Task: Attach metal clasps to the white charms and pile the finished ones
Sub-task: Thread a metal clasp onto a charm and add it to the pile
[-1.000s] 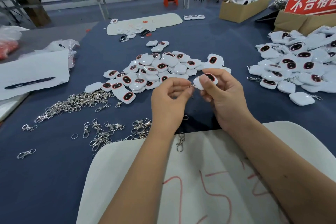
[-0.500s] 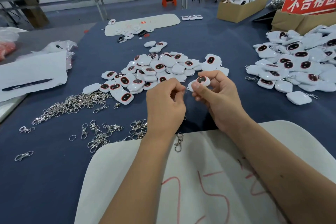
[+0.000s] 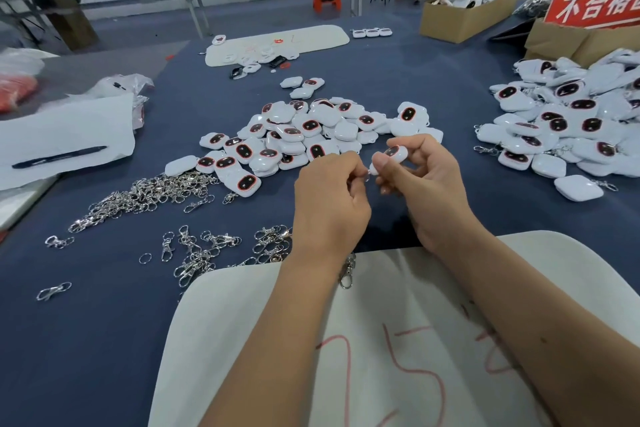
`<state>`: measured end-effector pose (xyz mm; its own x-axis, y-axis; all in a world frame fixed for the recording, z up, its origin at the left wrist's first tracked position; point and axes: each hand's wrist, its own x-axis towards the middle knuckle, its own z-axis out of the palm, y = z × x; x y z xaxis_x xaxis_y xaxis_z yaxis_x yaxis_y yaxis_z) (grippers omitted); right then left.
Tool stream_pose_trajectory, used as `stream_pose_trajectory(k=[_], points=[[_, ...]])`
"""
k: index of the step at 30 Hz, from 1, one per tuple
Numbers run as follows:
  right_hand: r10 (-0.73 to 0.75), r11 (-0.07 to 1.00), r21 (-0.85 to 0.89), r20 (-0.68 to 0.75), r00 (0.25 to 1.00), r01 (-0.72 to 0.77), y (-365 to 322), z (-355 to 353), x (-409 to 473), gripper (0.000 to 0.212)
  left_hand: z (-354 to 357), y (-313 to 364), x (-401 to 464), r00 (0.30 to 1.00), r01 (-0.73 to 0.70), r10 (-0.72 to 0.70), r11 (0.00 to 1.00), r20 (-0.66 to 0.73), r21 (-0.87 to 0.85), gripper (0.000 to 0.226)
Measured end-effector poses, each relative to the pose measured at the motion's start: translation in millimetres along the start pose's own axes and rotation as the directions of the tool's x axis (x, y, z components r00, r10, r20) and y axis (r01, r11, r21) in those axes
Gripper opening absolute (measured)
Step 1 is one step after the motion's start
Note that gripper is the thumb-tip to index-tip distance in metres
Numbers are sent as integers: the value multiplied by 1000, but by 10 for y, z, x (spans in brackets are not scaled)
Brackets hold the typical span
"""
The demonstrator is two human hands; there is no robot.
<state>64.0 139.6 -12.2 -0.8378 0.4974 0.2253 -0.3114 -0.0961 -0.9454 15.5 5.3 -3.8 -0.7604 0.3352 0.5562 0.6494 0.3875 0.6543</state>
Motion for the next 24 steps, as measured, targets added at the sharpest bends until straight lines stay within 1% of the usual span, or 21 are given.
stream_pose_trajectory(k=[2, 4, 6, 8, 9, 10, 13, 16, 21, 24], points=[[24, 997, 72, 28, 999, -26, -43, -9, -12, 30, 28, 18, -18, 997, 51, -57, 992, -47, -117, 14], [36, 990, 131, 71, 997, -45, -88, -16, -19, 36, 27, 32, -31, 994, 59, -74, 982, -80, -178, 15], [40, 990, 133, 96, 995, -52, -104, -10, -22, 39, 12, 17, -31, 997, 15, -24, 991, -67, -136, 14], [51, 993, 107, 81, 995, -60, -87, 1, -19, 39, -2, -6, -28, 997, -70, 70, 997, -35, -17, 13], [61, 992, 104, 69, 996, -68, -76, 2, -15, 37, -4, -14, -27, 995, -99, 99, 995, -29, 12, 13], [74, 989, 120, 64, 995, -81, -68, 2, -9, 35, -3, -12, -25, 994, -98, 98, 995, -40, 3, 12], [123, 960, 240, 93, 988, -142, -82, -9, 10, 41, -10, 14, -21, 994, 4, -21, 988, -110, -152, 13], [157, 933, 304, 138, 978, -193, -85, -35, 28, 42, -20, 1, -5, 991, 54, -81, 970, -106, -236, 14], [177, 916, 329, 176, 968, -227, -91, -26, 22, 43, -19, 35, 13, 983, 112, -159, 919, -94, -378, 13], [181, 929, 293, 174, 968, -226, -91, -12, 14, 40, -15, 62, 17, 965, 162, -236, 880, -115, -447, 10]])
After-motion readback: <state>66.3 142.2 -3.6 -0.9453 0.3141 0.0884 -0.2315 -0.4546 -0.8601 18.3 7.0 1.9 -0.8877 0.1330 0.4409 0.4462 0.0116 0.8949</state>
